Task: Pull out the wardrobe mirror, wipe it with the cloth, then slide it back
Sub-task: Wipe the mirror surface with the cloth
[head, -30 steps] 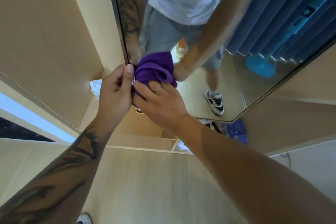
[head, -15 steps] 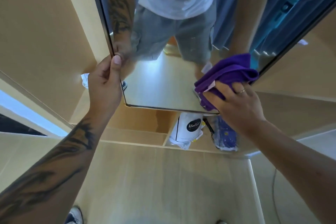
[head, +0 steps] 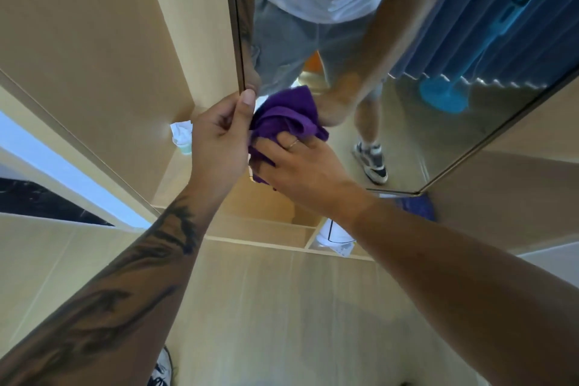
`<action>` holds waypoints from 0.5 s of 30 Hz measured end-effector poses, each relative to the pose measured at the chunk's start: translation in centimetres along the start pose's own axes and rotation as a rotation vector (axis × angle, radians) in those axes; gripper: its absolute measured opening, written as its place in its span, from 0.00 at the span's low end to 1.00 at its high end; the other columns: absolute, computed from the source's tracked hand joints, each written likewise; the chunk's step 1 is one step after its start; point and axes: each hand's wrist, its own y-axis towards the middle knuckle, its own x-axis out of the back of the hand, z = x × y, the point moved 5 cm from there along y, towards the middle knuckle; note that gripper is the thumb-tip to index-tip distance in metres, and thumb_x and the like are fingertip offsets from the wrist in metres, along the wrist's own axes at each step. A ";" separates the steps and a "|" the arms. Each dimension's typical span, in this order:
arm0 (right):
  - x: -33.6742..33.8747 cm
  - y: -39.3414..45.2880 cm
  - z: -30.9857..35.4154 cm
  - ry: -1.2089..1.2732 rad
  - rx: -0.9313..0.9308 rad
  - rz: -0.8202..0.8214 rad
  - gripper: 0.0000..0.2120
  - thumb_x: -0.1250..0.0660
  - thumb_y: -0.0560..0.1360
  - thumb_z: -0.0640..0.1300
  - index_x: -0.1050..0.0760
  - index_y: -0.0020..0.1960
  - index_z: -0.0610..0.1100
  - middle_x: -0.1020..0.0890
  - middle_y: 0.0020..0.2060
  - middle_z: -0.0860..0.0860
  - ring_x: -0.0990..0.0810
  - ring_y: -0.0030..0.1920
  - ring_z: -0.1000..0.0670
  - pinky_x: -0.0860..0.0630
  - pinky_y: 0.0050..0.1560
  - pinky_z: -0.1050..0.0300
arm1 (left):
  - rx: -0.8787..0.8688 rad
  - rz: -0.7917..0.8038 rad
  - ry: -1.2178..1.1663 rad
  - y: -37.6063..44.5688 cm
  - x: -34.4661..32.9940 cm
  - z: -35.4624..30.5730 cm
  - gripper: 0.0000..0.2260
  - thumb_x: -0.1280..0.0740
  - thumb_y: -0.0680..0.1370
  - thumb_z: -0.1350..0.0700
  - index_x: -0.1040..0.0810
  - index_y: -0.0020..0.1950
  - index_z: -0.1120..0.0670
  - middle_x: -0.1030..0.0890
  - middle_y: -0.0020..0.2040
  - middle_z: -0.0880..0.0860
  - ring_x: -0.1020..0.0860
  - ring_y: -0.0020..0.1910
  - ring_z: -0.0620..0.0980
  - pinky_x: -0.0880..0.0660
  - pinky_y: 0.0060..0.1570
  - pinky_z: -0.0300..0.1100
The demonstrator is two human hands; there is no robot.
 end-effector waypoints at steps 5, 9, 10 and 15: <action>0.0 -3.5 -2.0 -0.108 0.041 -0.015 0.12 0.36 0.81 0.41 0.16 0.54 0.53 0.15 0.58 0.55 0.20 0.45 0.47 0.24 0.45 0.52 | -0.017 -0.016 0.019 0.2 0.0 0.0 0.10 0.36 0.86 0.48 0.16 0.50 0.41 0.23 0.35 0.35 0.27 0.37 0.34 0.29 0.42 0.28; 1.8 -9.5 -6.1 -0.180 0.029 0.006 0.16 0.33 0.79 0.44 0.18 0.65 0.53 0.16 0.61 0.52 0.29 0.48 0.45 0.29 0.50 0.50 | -0.019 -0.050 0.059 0.2 0.2 0.2 0.17 0.36 0.85 0.46 0.15 0.48 0.55 0.24 0.40 0.48 0.26 0.43 0.44 0.26 0.47 0.44; 2.3 -10.8 -7.0 -0.187 0.029 0.009 0.18 0.32 0.78 0.43 0.19 0.67 0.52 0.17 0.62 0.50 0.30 0.49 0.44 0.30 0.51 0.48 | -0.007 -0.055 0.072 0.0 0.1 0.3 0.15 0.36 0.86 0.46 0.15 0.47 0.52 0.26 0.40 0.49 0.28 0.43 0.45 0.28 0.46 0.46; 2.7 -13.0 -8.8 -0.246 0.073 0.012 0.21 0.34 0.76 0.43 0.20 0.68 0.52 0.23 0.65 0.49 0.31 0.50 0.43 0.27 0.50 0.48 | 0.013 -0.128 0.062 -0.6 0.0 0.2 0.13 0.35 0.84 0.43 0.13 0.47 0.44 0.21 0.38 0.43 0.24 0.43 0.43 0.28 0.48 0.47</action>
